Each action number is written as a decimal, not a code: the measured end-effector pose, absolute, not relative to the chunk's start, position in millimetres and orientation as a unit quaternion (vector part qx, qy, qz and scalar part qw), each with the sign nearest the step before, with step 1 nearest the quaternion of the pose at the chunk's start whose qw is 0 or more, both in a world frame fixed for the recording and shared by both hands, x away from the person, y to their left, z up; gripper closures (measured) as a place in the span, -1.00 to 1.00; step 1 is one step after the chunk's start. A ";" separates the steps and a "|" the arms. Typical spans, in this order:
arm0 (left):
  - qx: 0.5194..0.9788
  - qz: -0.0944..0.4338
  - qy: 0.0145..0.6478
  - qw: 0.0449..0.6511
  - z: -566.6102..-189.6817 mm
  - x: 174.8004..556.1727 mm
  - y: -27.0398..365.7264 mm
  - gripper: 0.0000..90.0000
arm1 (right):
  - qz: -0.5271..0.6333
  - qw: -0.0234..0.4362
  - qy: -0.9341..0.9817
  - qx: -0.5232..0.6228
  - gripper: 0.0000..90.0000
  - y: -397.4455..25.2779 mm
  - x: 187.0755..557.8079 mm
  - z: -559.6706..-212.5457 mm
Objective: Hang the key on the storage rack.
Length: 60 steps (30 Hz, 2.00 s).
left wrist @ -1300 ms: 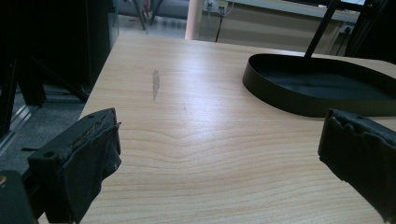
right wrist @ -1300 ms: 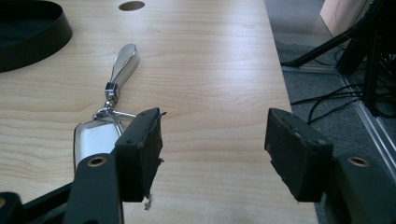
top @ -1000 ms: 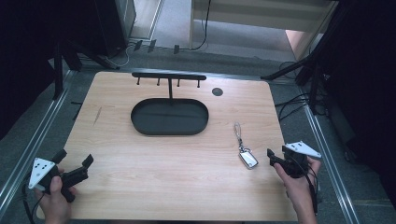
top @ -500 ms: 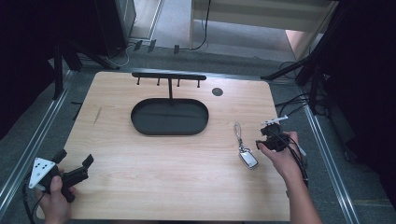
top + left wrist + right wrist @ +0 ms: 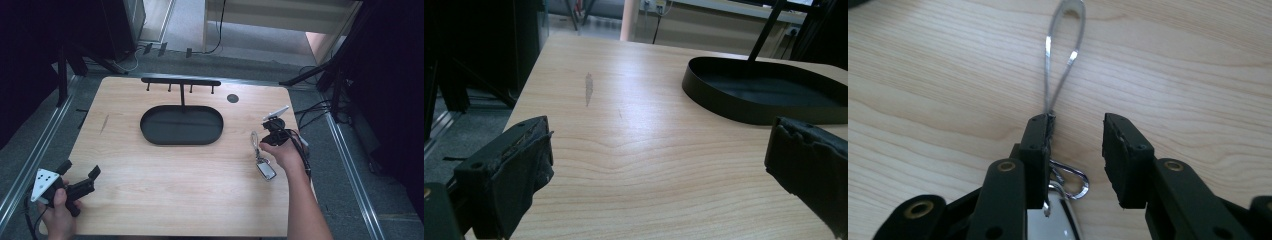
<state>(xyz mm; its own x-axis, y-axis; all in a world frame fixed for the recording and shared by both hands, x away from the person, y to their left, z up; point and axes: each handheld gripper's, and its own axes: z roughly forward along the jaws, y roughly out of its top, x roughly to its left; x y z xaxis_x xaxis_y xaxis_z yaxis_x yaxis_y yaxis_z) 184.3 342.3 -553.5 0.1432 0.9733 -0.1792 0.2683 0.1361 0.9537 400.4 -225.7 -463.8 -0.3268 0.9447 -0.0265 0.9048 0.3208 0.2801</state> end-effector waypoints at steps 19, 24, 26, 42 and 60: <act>0.561 0.345 0.553 0.510 -553.5 184.6 342.0 -1.00 | 0.059 0.093 0.803 0.586 0.54 -195.1 415.6 -488.0; 0.561 0.346 0.553 0.510 -553.5 184.6 342.0 -1.00 | 0.059 0.075 0.787 0.609 0.66 -196.8 416.5 -494.8; 0.561 0.346 0.553 0.510 -553.5 184.6 341.9 -1.00 | 0.058 0.072 0.788 0.608 0.68 -196.0 416.1 -497.9; 0.562 0.347 0.552 0.509 -553.5 184.5 341.6 -1.00 | 0.168 0.121 0.762 0.613 0.85 -205.0 402.7 -490.6; 0.562 0.348 0.552 0.508 -553.4 184.2 341.4 -1.00 | 0.355 0.325 0.705 0.521 0.85 -188.9 380.5 -452.4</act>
